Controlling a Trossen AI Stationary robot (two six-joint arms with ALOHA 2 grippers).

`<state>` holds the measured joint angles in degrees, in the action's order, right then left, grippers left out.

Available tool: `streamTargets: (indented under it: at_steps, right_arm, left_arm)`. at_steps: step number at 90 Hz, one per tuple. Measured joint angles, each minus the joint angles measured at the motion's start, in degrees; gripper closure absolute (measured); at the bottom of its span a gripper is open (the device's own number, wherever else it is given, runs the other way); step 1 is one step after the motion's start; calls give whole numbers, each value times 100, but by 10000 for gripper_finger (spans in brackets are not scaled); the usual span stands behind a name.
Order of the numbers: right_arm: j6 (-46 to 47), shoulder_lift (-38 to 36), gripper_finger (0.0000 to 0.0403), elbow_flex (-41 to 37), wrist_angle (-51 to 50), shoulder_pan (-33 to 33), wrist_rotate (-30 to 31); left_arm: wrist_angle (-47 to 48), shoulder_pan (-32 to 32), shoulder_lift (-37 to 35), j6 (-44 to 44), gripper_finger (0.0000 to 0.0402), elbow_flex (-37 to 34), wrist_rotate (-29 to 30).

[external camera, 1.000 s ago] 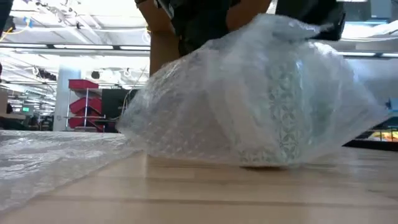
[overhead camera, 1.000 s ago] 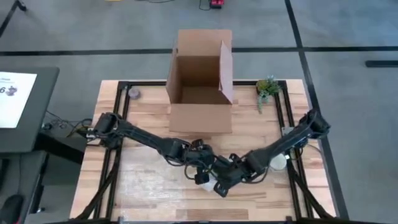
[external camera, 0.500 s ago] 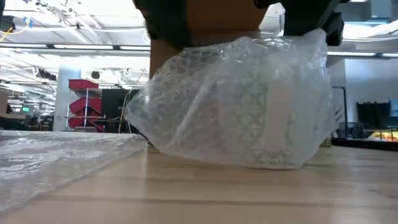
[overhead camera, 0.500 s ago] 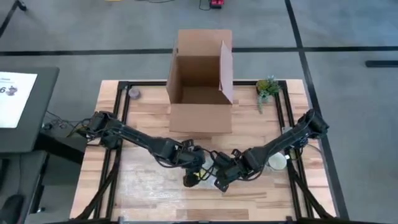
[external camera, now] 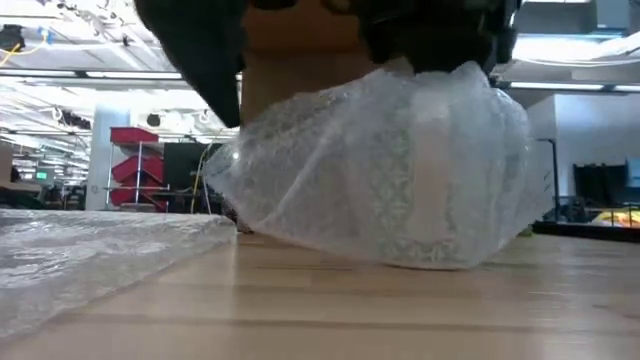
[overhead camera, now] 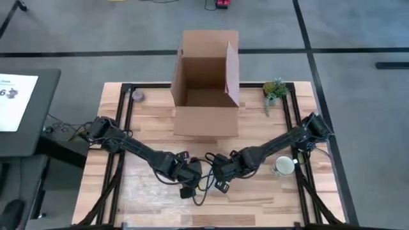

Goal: Wrap mug
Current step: Wrap the blue patterned mug with the right transparent bubble wrap

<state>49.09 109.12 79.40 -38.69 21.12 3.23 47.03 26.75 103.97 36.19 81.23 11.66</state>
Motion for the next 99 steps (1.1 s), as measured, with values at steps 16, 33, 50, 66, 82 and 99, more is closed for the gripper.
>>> streamTargets:
  at_steps: [16, 33, 50, 66, 82, 99]
  right_arm:
    - [-174, 162, 403, 45, -21, -45, -296]
    - [-246, -127, 403, 360, -634, -107, -358]
    - [-253, -431, 403, 790, -1289, -253, -486]
    - [-138, -617, 403, 1165, -2024, -386, -775]
    - [-69, -667, 403, 1650, -2546, -401, -775]
    - [-98, -684, 403, 1824, -2545, -315, -763]
  left_arm:
    - [210, 332, -29, 374, 402, 0, 4]
    - [253, 661, -29, 763, 402, 0, 1]
    - [253, 839, -29, 994, 402, 0, 4]
    - [258, 887, -29, 1074, 402, 2, 5]
    - [312, 922, -211, 1197, 402, 2, 38]
    - [-5, 995, -532, 965, 402, 2, 202]
